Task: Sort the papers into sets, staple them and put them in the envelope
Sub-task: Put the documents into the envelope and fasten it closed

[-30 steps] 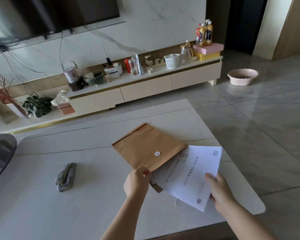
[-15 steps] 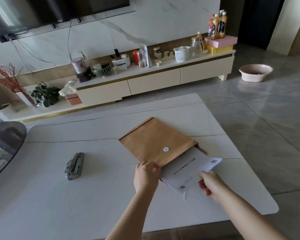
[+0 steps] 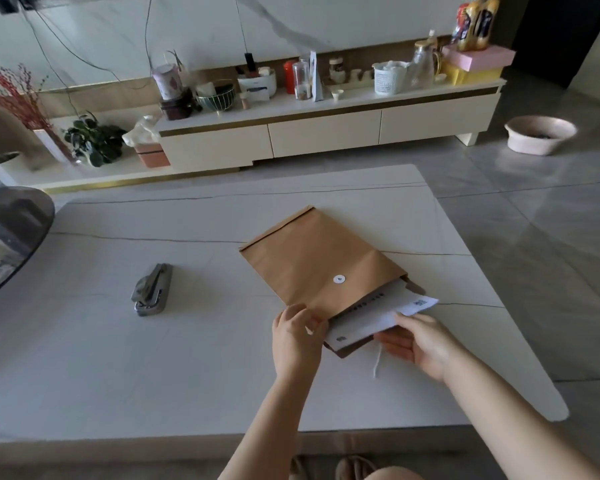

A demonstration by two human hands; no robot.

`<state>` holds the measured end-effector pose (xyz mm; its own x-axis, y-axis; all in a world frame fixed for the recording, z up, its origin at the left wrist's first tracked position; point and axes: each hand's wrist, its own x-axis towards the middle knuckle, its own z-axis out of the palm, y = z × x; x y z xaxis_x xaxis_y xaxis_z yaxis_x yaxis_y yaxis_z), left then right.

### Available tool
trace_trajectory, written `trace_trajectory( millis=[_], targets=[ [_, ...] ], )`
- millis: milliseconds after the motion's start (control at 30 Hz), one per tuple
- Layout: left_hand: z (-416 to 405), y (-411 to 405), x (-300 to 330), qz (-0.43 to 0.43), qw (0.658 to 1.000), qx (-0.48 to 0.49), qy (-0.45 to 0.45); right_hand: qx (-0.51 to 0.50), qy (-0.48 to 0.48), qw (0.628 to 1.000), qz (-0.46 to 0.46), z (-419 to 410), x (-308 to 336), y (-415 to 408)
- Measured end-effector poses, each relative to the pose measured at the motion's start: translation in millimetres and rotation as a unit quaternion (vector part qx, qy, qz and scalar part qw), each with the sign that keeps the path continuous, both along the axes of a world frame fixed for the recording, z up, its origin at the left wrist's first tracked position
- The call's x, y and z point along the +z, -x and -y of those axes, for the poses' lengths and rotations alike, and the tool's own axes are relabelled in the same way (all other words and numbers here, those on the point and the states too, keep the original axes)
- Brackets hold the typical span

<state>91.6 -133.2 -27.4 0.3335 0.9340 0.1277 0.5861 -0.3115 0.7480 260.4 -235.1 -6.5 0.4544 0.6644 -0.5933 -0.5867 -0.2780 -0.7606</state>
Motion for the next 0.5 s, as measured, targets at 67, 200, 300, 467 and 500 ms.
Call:
trace_trajectory(
  millis=[67, 200, 300, 467, 500],
  targets=[
    [0.2, 1.0, -1.6, 0.017, 1.0, 0.006, 0.002, -0.015, 0.03, 0.997, 0.073, 9.1, -7.8, -0.2],
    [-0.1, 4.2, 1.3, 0.032, 0.999, -0.001, -0.022, 0.016, 0.041, 0.985, 0.167, 15.1, -16.1, 9.1],
    [-1.7, 8.3, 1.9, 0.028, 0.999, -0.002, -0.031, -0.008, 0.036, 0.985, 0.169, 1.5, -16.4, 11.6],
    [-5.2, 13.1, -3.2, 0.004, 1.0, -0.008, -0.02, -0.033, 0.038, 0.987, 0.153, -38.6, -17.9, 17.4],
    [-6.5, 13.9, -3.5, 0.006, 1.0, -0.008, -0.018, -0.034, 0.039, 0.987, 0.153, -44.1, -18.4, 18.0]
  ],
)
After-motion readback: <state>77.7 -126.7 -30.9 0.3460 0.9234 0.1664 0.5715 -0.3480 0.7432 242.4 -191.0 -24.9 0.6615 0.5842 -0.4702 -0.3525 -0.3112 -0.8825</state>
